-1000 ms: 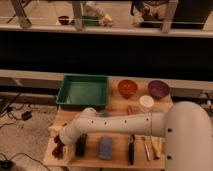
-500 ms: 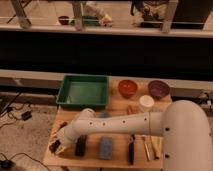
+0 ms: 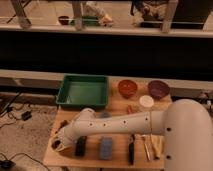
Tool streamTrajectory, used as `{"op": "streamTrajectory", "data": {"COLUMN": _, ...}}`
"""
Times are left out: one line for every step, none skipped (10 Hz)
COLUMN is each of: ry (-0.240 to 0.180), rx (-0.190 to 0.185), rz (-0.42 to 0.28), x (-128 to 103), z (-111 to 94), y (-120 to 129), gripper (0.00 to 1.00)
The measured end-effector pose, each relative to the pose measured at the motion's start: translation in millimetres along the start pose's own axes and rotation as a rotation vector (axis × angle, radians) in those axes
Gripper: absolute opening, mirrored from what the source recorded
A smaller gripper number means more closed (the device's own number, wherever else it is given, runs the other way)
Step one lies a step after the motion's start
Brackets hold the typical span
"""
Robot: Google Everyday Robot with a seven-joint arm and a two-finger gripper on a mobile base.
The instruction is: Place grapes in red bowl
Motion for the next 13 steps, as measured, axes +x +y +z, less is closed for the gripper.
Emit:
{"op": "streamTrajectory", "data": {"ry": 0.001, "rx": 0.000, "rz": -0.006, "x": -2.7, "z": -1.7, "y": 0.1, "gripper": 0.00}}
{"op": "streamTrajectory", "data": {"ry": -0.001, "rx": 0.005, "rz": -0.012, "x": -7.4, "z": -5.8, "y": -1.1, "gripper": 0.00}}
{"op": "streamTrajectory", "data": {"ry": -0.004, "rx": 0.010, "rz": -0.018, "x": -10.4, "z": -8.8, "y": -2.3, "gripper": 0.00}}
{"op": "streamTrajectory", "data": {"ry": -0.006, "rx": 0.016, "rz": -0.023, "x": -13.0, "z": -12.5, "y": -3.3, "gripper": 0.00}}
{"op": "streamTrajectory", "data": {"ry": -0.010, "rx": 0.025, "rz": -0.027, "x": -14.6, "z": -16.3, "y": -4.3, "gripper": 0.00}}
{"op": "streamTrajectory", "data": {"ry": -0.013, "rx": 0.034, "rz": -0.032, "x": -16.6, "z": -19.9, "y": -5.1, "gripper": 0.00}}
{"op": "streamTrajectory", "data": {"ry": -0.016, "rx": 0.042, "rz": -0.034, "x": -18.3, "z": -24.0, "y": -6.7, "gripper": 0.00}}
{"op": "streamTrajectory", "data": {"ry": -0.018, "rx": 0.052, "rz": -0.037, "x": -19.6, "z": -28.9, "y": -7.5, "gripper": 0.00}}
{"op": "streamTrajectory", "data": {"ry": -0.022, "rx": 0.057, "rz": -0.041, "x": -21.4, "z": -30.6, "y": -8.3, "gripper": 0.00}}
{"op": "streamTrajectory", "data": {"ry": -0.026, "rx": 0.060, "rz": -0.046, "x": -24.1, "z": -31.8, "y": -9.1, "gripper": 0.00}}
{"op": "streamTrajectory", "data": {"ry": -0.032, "rx": 0.067, "rz": -0.052, "x": -27.1, "z": -34.3, "y": -9.9, "gripper": 0.00}}
{"op": "streamTrajectory", "data": {"ry": -0.039, "rx": 0.077, "rz": -0.057, "x": -31.5, "z": -39.5, "y": -12.2, "gripper": 0.00}}
{"op": "streamTrajectory", "data": {"ry": -0.049, "rx": 0.089, "rz": -0.063, "x": -37.4, "z": -46.8, "y": -15.2, "gripper": 0.00}}
